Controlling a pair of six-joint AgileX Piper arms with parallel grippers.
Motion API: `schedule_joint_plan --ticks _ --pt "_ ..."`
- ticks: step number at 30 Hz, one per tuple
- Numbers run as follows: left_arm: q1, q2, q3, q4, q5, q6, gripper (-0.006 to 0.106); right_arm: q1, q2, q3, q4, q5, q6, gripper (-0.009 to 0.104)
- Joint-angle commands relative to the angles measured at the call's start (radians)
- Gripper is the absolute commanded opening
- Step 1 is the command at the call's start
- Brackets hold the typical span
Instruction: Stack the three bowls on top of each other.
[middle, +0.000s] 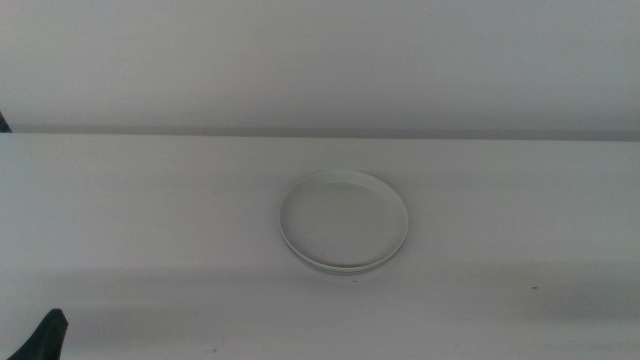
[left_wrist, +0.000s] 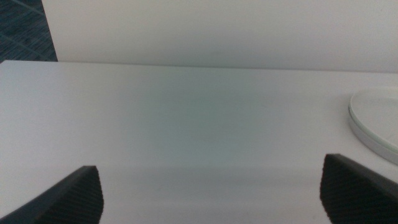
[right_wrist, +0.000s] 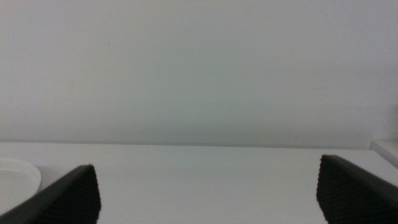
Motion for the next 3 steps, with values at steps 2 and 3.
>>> schedule_joint_plan --ticks 2,3 --pt "0.001 -0.041 0.04 0.003 -0.019 -0.01 0.094 -0.008 -0.04 0.044 0.001 -0.011 -0.006 0.093" --pt "0.001 -0.041 0.04 0.003 -0.019 -0.01 0.094 -0.008 -0.04 0.044 0.001 -0.011 -0.006 0.093"
